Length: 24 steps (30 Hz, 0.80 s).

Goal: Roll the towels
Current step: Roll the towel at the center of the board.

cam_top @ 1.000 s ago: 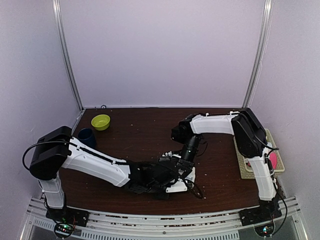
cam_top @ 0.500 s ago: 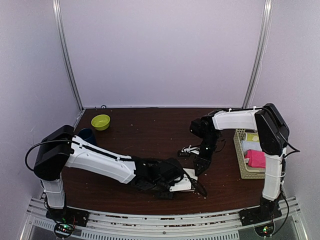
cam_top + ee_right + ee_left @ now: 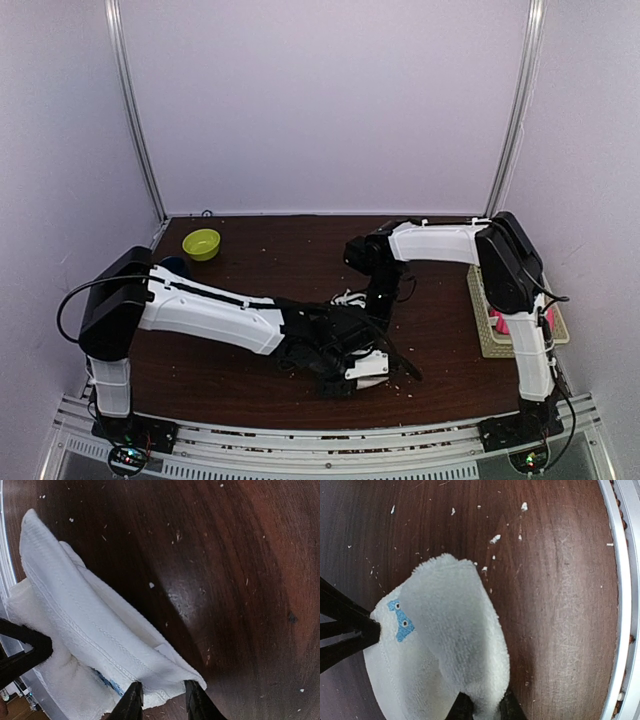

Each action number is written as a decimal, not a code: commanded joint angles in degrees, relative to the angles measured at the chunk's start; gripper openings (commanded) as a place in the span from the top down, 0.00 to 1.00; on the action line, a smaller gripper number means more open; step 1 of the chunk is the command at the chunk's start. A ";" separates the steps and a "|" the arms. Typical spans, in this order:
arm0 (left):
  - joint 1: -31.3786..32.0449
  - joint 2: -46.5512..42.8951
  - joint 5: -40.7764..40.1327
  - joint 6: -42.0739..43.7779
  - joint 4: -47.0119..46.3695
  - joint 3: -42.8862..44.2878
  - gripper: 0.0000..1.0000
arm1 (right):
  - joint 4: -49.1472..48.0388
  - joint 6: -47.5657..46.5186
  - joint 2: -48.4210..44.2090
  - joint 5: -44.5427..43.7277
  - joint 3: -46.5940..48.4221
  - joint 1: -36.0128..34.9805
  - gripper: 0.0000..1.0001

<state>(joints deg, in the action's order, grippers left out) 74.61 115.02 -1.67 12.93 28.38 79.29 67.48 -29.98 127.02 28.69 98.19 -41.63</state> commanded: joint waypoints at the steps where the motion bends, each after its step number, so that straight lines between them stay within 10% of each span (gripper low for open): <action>1: -2.03 2.85 9.52 -3.02 4.03 -0.12 0.93 | -2.83 -0.85 2.96 0.04 1.82 0.62 0.67; 16: -16.40 9.94 43.49 -6.02 1.50 -0.25 0.92 | -0.51 0.18 -22.32 9.19 13.90 10.93 0.58; 24: -19.93 17.55 53.16 -9.64 4.93 6.08 0.93 | 2.41 -17.21 -37.83 20.38 4.82 6.85 0.48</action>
<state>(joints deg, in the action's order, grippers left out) 55.51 126.78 49.39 5.76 28.73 85.23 66.00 -35.77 92.99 40.82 109.71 -31.31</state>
